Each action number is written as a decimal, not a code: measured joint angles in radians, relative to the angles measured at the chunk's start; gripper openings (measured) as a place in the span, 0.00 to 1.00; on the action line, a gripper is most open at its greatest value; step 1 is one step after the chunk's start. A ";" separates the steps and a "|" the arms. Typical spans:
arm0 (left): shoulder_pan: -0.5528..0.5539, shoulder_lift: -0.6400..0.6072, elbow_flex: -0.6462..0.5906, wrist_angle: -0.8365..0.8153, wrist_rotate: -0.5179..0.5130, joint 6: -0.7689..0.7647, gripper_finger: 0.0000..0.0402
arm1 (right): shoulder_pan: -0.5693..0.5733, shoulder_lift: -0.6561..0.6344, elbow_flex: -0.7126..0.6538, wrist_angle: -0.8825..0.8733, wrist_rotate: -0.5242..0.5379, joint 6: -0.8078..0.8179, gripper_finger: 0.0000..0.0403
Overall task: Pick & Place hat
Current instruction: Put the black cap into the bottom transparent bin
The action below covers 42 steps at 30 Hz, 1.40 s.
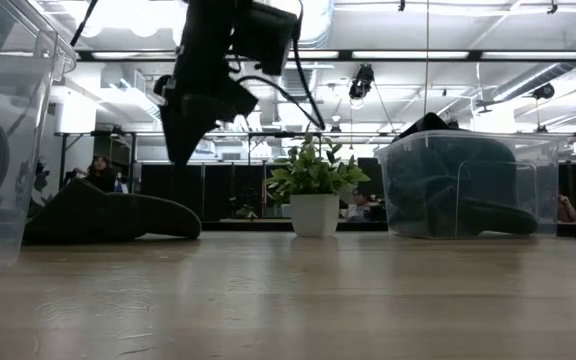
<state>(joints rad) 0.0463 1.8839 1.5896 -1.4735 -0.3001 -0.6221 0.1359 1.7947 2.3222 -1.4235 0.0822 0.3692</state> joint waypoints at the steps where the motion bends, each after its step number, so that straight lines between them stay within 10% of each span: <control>1: 0.000 0.000 -0.013 0.005 0.000 0.003 0.42 | 0.000 0.000 0.000 0.000 0.000 -0.002 0.54; 9: -0.011 0.000 -0.133 0.070 0.122 -0.009 0.42 | 0.001 0.000 0.000 0.000 -0.001 0.001 0.54; 35: -0.004 0.000 -0.250 0.195 0.025 0.091 0.42 | 0.001 0.000 0.000 0.007 -0.002 0.016 0.54; 42: -0.002 0.000 -0.285 0.186 0.043 0.216 0.23 | 0.001 0.000 0.000 0.016 -0.003 0.023 0.54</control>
<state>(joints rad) 0.0444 1.8839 1.3042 -1.2880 -0.2569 -0.4061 0.1371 1.7947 2.3222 -1.4075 0.0796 0.3923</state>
